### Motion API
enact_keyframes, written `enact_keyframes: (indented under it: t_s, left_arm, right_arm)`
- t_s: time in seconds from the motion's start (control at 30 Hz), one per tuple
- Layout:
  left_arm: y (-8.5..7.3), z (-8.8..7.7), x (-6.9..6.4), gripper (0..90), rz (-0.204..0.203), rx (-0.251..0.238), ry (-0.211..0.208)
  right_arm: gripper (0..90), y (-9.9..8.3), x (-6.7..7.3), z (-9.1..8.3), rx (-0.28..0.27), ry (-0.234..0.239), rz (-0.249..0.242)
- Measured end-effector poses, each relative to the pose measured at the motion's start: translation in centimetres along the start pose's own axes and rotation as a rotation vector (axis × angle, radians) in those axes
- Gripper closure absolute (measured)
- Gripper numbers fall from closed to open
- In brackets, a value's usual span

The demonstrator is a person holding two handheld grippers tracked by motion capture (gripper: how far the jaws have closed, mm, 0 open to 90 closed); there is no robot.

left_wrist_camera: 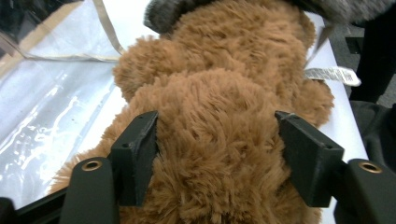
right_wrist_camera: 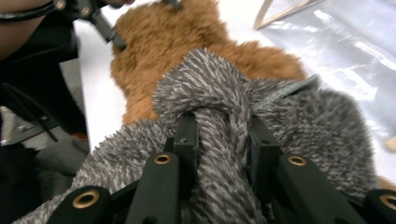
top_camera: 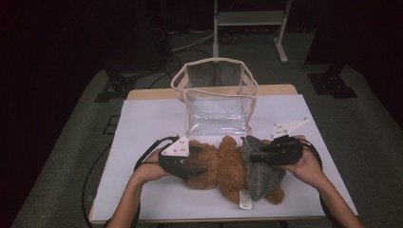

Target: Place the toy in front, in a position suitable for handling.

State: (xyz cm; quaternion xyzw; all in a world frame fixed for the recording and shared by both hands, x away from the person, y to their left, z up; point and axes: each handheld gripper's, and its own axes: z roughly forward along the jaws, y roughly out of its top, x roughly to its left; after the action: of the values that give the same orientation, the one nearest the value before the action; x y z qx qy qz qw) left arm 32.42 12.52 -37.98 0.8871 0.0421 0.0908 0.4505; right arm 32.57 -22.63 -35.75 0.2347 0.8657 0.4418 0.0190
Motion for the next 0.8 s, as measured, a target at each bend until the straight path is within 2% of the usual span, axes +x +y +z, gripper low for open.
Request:
enact_keyframes:
  t_s: [0.13, 0.23, 0.3, 0.4, 0.53, 0.63, 0.67, 0.8]
  left_arm:
    - [0.1, 0.0, -0.4, 34.2, 0.032, 0.03, -0.026]
    - [0.2, -0.3, -0.4, 32.9, 0.043, 0.033, -0.023]
    - [0.5, -0.7, -0.3, 30.8, 0.047, 0.021, -0.002]
    - [0.6, -1.1, -0.1, 29.6, 0.035, 0.003, 0.026]
    - [0.3, -0.6, -0.2, 34.2, 0.025, 0.024, 0.003]
    - [0.1, -0.3, -0.3, 36.7, 0.019, 0.04, -0.008]
    - [0.1, -0.3, -0.4, 37.5, 0.03, 0.042, -0.012]
    - [0.1, -0.3, -0.7, 38.4, 0.051, 0.05, -0.03]
  right_arm:
    - [69.6, 1.2, -0.6, 0.0, -0.028, -0.027, 0.007]
    - [69.5, 1.5, -0.9, 1.1, -0.01, -0.01, 0.007]
    - [69.5, 1.0, -0.5, 2.1, 0.009, 0.007, 0.004]
    - [69.7, 0.2, -0.1, 2.1, 0.004, 0.025, 0.021]
    - [69.7, -0.7, 0.5, 1.3, 0.006, 0.057, 0.027]
    - [69.9, 0.3, 0.8, 1.0, 0.015, 0.025, -0.008]
    - [69.9, 0.8, 0.8, 1.1, 0.015, 0.019, -0.018]
    - [69.8, 3.1, 0.5, 2.8, 0.008, 0.036, -0.04]
